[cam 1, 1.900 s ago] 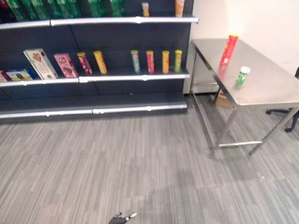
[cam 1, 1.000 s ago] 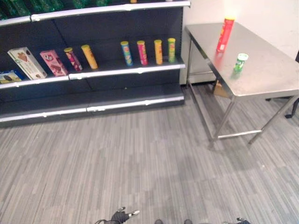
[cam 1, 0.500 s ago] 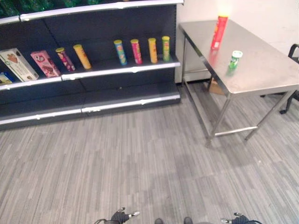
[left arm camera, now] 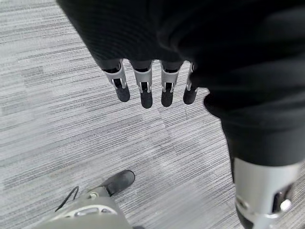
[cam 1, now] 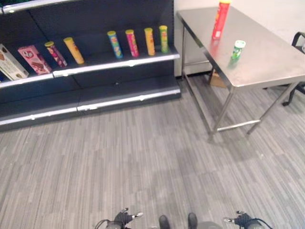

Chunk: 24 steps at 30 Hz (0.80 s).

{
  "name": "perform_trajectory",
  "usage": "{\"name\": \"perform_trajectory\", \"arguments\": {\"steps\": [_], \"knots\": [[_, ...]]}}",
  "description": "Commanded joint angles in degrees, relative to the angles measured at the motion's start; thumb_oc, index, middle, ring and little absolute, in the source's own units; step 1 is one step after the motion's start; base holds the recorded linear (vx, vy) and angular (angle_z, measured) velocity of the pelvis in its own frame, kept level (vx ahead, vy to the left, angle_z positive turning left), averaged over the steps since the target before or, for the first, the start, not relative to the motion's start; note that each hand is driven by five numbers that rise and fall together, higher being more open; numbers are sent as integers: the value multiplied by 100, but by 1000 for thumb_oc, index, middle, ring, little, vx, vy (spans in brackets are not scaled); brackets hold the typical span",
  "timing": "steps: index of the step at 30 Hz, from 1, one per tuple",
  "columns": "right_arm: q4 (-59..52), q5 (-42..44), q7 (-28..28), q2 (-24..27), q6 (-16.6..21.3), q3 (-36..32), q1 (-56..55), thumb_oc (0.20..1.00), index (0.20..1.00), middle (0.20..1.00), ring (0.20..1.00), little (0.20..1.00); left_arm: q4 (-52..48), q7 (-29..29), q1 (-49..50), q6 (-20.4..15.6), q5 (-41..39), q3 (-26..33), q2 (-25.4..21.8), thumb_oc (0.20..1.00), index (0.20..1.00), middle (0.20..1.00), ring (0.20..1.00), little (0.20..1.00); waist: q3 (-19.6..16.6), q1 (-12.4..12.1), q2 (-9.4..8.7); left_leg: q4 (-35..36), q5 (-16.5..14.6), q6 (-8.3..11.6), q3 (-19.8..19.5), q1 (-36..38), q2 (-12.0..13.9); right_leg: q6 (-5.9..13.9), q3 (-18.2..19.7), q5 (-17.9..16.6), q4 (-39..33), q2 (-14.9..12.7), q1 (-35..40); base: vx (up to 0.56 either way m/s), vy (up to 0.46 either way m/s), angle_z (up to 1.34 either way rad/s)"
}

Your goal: Put the goods on the table back onto the shelves and tidy them up.

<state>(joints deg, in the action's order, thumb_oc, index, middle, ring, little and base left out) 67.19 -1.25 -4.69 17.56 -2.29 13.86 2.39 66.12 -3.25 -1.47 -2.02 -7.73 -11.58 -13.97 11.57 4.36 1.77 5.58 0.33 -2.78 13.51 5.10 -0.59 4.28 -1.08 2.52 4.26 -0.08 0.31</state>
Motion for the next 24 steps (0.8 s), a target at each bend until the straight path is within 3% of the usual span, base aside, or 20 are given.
{"name": "perform_trajectory", "arguments": {"steps": [1,4,5,8,10,13,17,18,20,21,23,24], "knots": [[101,5,-50,149,41,192,135,1000,1000,1000,1000,1000,225,-41,-172,-118,62,26,-294,1000,1000,1000,1000,1000,-26,-7,-297,-58,-568,214,-782,217,-152,773,40,-336,913,-978,-673,102,66,-1],[99,78,-85,170,75,153,119,1000,1000,1000,1000,1000,191,-65,-244,-144,35,-3,-307,1000,1000,1000,1000,1000,34,89,-267,-58,-627,219,-839,268,-158,692,101,-400,827,-819,-972,116,32,-1],[102,149,-108,195,63,131,117,1000,1000,1000,1000,1000,122,-69,-319,-144,-7,-39,-319,1000,1000,1000,1000,1000,109,204,-259,-58,-671,210,-928,334,-216,659,241,-533,482,-594,-1181,213,33,-9],[140,187,-123,194,41,124,88,1000,1000,1000,1000,1000,94,-67,-392,-143,-47,-48,-319,1000,1000,1000,1000,1000,151,310,-304,-58,-749,199,-992,429,-311,669,298,-709,12,-470,-1411,188,9,10],[174,185,-130,175,6,106,-26,1000,1000,1000,1000,1000,64,-53,-459,-139,-99,-26,-292,1000,1000,1000,1000,1000,190,472,-322,-58,-987,227,-1108,732,-373,747,-29,-908,-665,-335,-1655,428,-16,28],[185,145,-109,199,-20,67,-178,1000,1000,1000,1000,1000,59,-15,-448,-129,-108,-20,-236,1000,1000,1000,1000,1000,140,586,-336,-58,-1191,248,-1242,1034,-448,779,-459,-983,-839,-327,-1746,373,-65,43],[179,85,-62,312,0,40,-310,1000,1000,1000,1000,1000,52,17,-407,-125,-73,-74,-123,1000,1000,1000,1000,1000,-38,696,-252,-58,-1436,268,-1508,1378,-378,576,-739,-1055,-692,-259,-1547,465,-193,59],[122,60,-55,420,29,53,-294,1000,1000,1000,1000,1000,4,6,-438,-116,-133,-132,-39,1000,1000,1000,1000,1000,-112,736,-118,-536,-1208,505,-1540,1333,-248,399,-810,-937,-513,-147,-1371,567,-311,19],[-47,120,-70,509,59,1,-311,1000,1000,1000,1000,1000,-84,6,-483,-116,-174,-178,-39,1000,1000,1000,1000,1000,-177,795,-96,-1163,-820,810,-1492,1147,-192,273,-878,-793,-483,-123,-1175,492,-299,62],[-155,164,-93,573,60,-34,-302,1000,1000,1000,1000,1000,-168,18,-508,-111,-214,-189,-40,1000,1000,1000,1000,1000,-158,812,-97,-2216,-347,1175,-1284,784,-118,103,-911,-579,-516,-81,-836,388,-278,65],[-199,243,-155,601,72,-27,-220,1000,1000,1000,1000,1000,-255,-24,-561,-101,-303,-188,-73,1000,1000,1000,1000,1000,-52,760,-228,-3519,161,1427,-1172,153,-134,-54,-850,-405,-597,-115,-499,273,-250,36],[-267,274,-176,624,65,-33,-199,1000,1000,1000,1000,1000,-305,-46,-567,-100,-328,-189,-84,1000,1000,1000,1000,1000,-4,719,-290,-3938,299,1459,-1114,-68,-162,-100,-798,-338,-642,-139,-356,219,-215,2]]}}
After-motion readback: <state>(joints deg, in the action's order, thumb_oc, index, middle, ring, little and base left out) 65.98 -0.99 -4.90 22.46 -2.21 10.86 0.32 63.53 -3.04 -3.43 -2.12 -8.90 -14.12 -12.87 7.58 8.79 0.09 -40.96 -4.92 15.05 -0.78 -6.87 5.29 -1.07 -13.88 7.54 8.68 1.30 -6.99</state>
